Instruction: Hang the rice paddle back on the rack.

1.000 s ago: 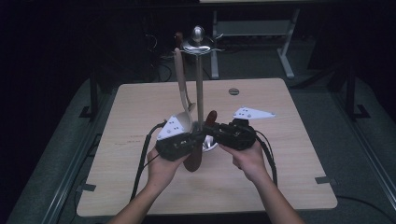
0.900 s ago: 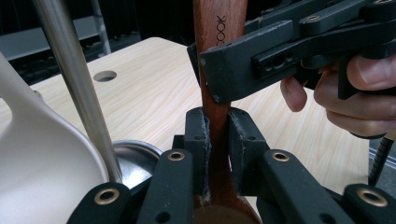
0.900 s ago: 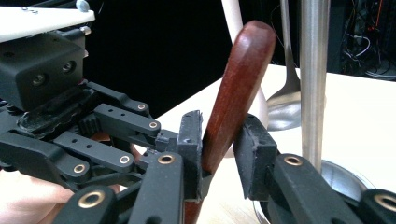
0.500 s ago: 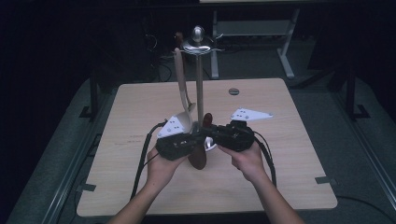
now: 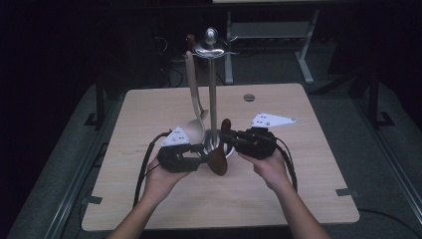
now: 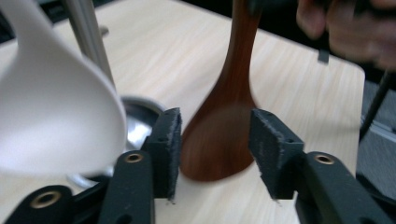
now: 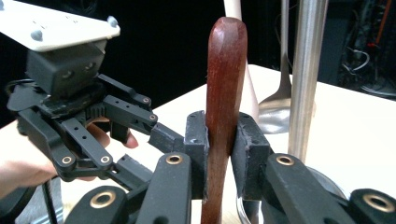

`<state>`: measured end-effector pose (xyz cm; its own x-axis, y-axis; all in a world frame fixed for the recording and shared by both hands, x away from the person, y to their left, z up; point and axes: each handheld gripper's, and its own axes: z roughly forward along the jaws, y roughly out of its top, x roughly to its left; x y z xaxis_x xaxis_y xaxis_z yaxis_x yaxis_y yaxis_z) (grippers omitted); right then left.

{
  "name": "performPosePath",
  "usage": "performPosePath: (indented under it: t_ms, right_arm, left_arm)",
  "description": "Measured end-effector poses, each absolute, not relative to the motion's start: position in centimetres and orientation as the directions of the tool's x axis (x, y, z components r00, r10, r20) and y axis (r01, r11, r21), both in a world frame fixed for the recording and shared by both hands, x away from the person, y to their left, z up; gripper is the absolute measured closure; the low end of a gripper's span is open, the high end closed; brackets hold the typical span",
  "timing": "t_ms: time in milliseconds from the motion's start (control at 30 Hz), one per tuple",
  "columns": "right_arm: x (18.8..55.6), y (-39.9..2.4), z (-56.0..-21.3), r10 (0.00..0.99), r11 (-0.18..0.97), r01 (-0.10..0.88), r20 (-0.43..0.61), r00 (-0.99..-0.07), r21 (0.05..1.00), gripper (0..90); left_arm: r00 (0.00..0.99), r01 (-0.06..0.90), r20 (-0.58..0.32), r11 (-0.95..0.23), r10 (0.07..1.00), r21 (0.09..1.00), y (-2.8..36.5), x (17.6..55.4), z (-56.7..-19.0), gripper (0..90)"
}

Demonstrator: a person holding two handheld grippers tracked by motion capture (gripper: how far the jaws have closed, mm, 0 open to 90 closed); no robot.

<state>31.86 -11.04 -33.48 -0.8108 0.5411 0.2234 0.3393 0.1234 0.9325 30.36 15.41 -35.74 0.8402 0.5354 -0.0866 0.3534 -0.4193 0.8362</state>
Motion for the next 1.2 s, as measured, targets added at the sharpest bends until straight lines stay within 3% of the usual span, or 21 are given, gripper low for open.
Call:
performPosePath:
  t_ms: [333,833,1200]
  right_arm:
    - [33.0,-11.9,-30.7,0.457,0.171,0.282,0.177,-0.871,0.944,77.4]
    - [35.8,-10.5,-22.6,0.278,0.241,0.152,0.082,-0.957,0.958,77.4]
    - [37.8,-9.5,-19.0,0.245,0.252,0.147,0.084,-0.966,0.956,77.4]
  left_arm:
    - [0.851,0.405,-0.114,-0.504,0.512,0.763,19.5,29.9,-38.7,38.1]
    - [0.824,0.482,-0.16,-0.523,0.544,0.703,22.4,30.0,-41.8,37.0]
    - [0.836,0.485,-0.177,-0.549,0.52,0.681,22.0,29.9,-42.5,36.6]
